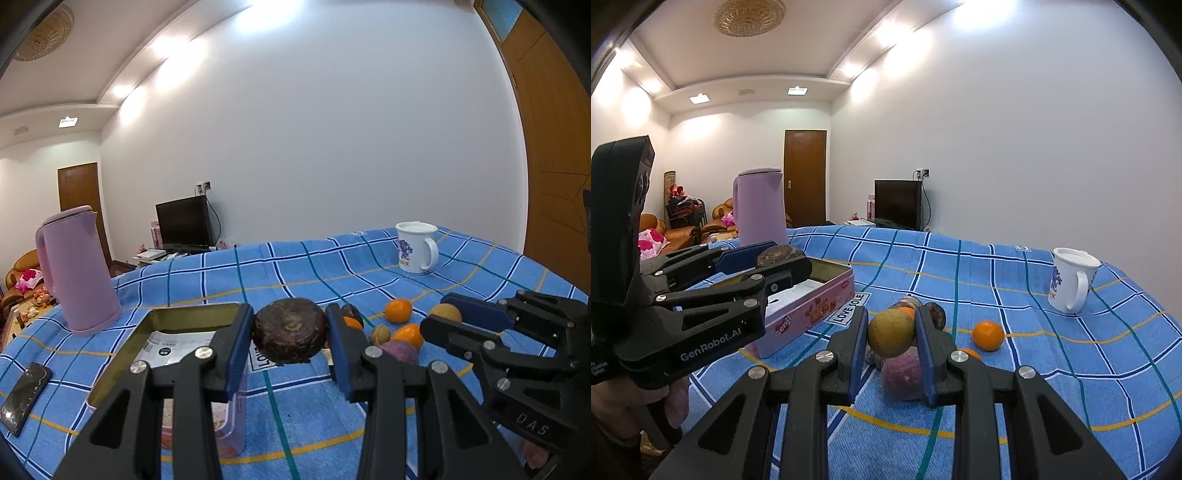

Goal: Organize fruits
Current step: 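Lift both held fruits and carry them over the pink tin box, then lower both fruits into the tin box and open both tools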

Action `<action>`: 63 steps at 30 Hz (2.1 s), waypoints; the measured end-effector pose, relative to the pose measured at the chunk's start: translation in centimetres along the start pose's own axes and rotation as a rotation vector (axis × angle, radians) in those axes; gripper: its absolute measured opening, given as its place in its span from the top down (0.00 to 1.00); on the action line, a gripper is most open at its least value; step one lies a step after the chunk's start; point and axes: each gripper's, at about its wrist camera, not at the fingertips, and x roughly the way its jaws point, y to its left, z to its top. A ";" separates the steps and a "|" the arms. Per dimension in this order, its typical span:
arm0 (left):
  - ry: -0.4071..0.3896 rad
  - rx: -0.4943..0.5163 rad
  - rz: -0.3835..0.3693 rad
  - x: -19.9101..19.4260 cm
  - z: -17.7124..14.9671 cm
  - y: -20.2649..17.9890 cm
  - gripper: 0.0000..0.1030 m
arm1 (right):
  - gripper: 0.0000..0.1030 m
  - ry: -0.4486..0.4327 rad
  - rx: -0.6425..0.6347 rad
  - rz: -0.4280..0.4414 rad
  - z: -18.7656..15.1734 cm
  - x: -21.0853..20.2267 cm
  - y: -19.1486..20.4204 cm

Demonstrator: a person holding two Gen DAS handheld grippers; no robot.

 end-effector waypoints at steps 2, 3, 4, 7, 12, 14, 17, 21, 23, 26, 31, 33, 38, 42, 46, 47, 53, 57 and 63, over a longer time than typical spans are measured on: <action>-0.004 0.000 0.004 0.1 0.1 0.0 0.60 | 0.73 -0.006 -0.002 0.000 0.1 0.0 0.1; -0.006 -0.001 0.006 0.1 0.1 0.1 0.60 | 0.73 -0.010 -0.002 0.000 0.2 -0.1 0.1; -0.008 -0.002 0.008 0.1 0.1 0.1 0.60 | 0.73 -0.014 -0.003 -0.001 0.3 -0.1 0.1; -0.013 -0.001 0.013 0.2 0.2 0.2 0.60 | 0.73 -0.023 -0.012 -0.001 0.7 0.0 0.1; -0.014 -0.005 0.024 0.3 0.4 0.7 0.60 | 0.73 -0.023 -0.026 0.004 1.1 0.4 0.3; -0.013 -0.007 0.031 0.4 0.5 0.9 0.60 | 0.73 -0.024 -0.029 0.007 1.3 0.5 0.3; -0.014 -0.012 0.035 0.5 0.6 1.3 0.60 | 0.73 -0.024 -0.038 0.010 1.6 0.8 0.3; -0.012 -0.015 0.044 0.6 0.6 1.7 0.60 | 0.74 -0.022 -0.050 0.014 2.1 1.3 0.5; -0.009 -0.015 0.048 0.7 0.6 2.0 0.60 | 0.73 -0.021 -0.057 0.019 2.3 1.6 0.6; -0.004 -0.018 0.054 0.9 0.6 2.4 0.60 | 0.73 -0.019 -0.066 0.023 2.6 2.0 0.8; 0.012 -0.028 0.068 1.5 0.7 3.3 0.60 | 0.73 -0.015 -0.073 0.042 3.3 2.9 1.2; 0.021 -0.032 0.079 1.7 0.7 3.8 0.60 | 0.73 -0.013 -0.077 0.051 3.7 3.3 1.4; 0.043 -0.047 0.103 2.2 0.7 5.3 0.60 | 0.73 -0.004 -0.078 0.074 4.7 4.6 1.7; 0.072 -0.060 0.121 2.9 0.8 6.8 0.60 | 0.74 0.006 -0.080 0.093 5.6 5.9 2.0; 0.107 -0.068 0.142 3.7 0.6 8.1 0.60 | 0.74 0.018 -0.067 0.120 6.3 7.2 2.2; 0.113 -0.071 0.145 3.9 0.6 8.4 0.60 | 0.74 0.020 -0.069 0.123 6.4 7.5 2.4; 0.151 -0.077 0.159 4.9 0.1 9.7 0.60 | 0.73 0.041 -0.082 0.149 6.9 9.2 3.5; 0.164 -0.072 0.169 5.3 0.0 10.3 0.60 | 0.73 0.061 -0.083 0.171 7.1 10.5 4.3; 0.195 -0.060 0.180 6.3 -0.2 11.4 0.60 | 0.73 0.091 -0.104 0.189 7.0 12.3 5.5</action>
